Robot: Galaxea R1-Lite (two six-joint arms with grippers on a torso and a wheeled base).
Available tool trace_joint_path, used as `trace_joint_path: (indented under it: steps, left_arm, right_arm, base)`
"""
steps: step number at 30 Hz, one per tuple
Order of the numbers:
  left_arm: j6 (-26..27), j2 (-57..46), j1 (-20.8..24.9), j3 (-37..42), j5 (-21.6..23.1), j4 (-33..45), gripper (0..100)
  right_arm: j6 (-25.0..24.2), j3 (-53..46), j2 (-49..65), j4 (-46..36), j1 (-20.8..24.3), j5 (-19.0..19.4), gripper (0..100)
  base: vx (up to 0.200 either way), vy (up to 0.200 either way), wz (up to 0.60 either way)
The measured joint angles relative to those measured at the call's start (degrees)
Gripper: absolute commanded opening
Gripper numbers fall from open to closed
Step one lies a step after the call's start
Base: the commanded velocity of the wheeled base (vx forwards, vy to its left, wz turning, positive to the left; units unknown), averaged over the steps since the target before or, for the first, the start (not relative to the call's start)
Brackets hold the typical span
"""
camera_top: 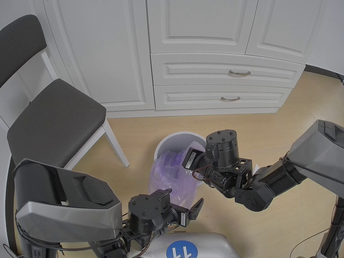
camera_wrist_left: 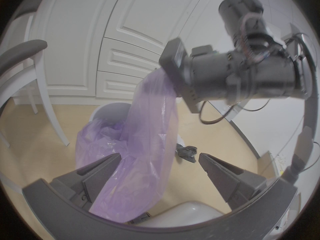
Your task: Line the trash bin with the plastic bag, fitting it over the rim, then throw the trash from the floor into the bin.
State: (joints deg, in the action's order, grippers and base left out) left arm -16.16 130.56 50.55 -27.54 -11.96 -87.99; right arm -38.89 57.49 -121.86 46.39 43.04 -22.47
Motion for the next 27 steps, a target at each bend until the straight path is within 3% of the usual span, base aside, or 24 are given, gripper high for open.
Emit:
trace_joint_path:
  steps: [6, 7, 21, 22, 27]
  left_arm:
    - [0.1, 2.8, 0.4, -3.3, -3.3, 0.0, 100]
    - [0.1, 3.1, 0.2, -3.5, -3.3, 0.0, 0]
    - [0.2, 3.3, -1.8, -4.1, -3.3, 0.0, 0]
    - [0.2, 3.2, -1.9, -4.1, -3.2, 0.0, 0]
    - [0.2, 3.1, -2.1, -4.1, -3.2, 0.0, 0]
  right_arm:
    - [-1.0, 1.0, 1.7, -2.2, 1.2, -0.4, 0]
    - [-1.0, 1.0, 1.8, -2.3, 1.2, -0.5, 0]
    - [2.1, -1.3, 2.2, -2.8, 0.9, -0.2, 0]
    - [2.8, -1.8, 2.2, -2.6, 0.8, -0.1, 100]
    - [5.1, -4.9, 3.3, -2.1, 0.4, 1.8, 100]
  base:
    - [0.0, 0.0, 0.0]
    - [0.0, 0.0, 0.0]
    - [0.0, 0.0, 0.0]
    - [0.0, 0.0, 0.0]
    - [0.0, 0.0, 0.0]
